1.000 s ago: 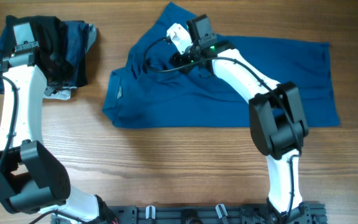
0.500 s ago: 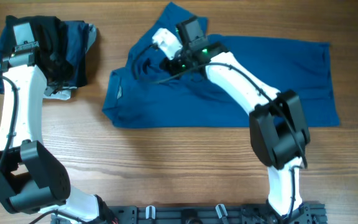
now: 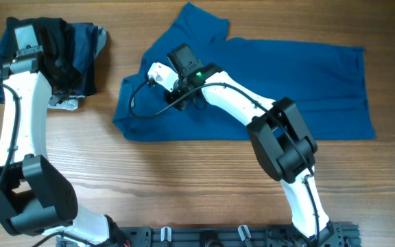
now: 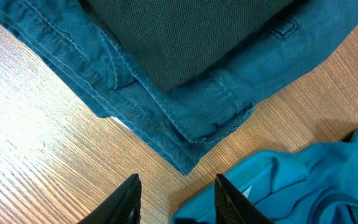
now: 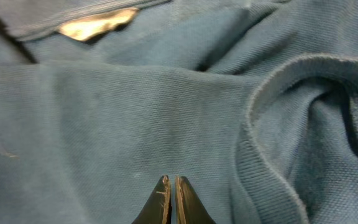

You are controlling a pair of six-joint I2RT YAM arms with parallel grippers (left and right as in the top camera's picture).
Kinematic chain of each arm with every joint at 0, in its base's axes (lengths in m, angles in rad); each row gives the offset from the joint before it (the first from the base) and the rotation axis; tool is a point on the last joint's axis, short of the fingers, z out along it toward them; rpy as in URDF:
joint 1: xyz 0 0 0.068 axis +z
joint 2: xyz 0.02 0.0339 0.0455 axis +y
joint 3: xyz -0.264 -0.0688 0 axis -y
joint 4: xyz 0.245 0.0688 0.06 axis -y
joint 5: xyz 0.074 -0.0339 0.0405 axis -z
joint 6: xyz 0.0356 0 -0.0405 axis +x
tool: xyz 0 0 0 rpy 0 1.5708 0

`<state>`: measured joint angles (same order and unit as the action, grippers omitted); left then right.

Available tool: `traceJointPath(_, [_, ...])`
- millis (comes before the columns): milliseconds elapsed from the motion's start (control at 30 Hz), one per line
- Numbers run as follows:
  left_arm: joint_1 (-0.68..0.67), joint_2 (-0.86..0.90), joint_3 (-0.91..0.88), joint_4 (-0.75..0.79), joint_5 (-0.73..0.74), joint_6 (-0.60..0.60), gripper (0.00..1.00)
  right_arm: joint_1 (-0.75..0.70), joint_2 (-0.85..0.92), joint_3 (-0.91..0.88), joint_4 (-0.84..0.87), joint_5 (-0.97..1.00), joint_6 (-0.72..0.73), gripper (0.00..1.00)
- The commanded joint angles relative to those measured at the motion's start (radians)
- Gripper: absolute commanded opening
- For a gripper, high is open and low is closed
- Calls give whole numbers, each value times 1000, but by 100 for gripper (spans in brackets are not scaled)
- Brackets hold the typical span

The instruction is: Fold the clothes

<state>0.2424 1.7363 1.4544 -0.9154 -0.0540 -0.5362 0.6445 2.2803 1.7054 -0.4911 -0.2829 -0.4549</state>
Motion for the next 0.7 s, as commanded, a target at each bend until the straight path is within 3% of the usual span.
traceJointPath(0, [2, 10, 6, -1, 5, -2, 38, -4, 48, 3, 21, 77, -14, 5])
traceJointPath(233, [2, 10, 6, -2, 5, -2, 38, -29, 54, 3, 137, 271, -5, 4])
traceJointPath(533, [2, 10, 6, -2, 5, -2, 38, -98, 54, 3, 169, 268, 39, 5])
traceJointPath(667, [2, 10, 6, -8, 5, -2, 38, -132, 35, 40, 243, 267, 202, 6])
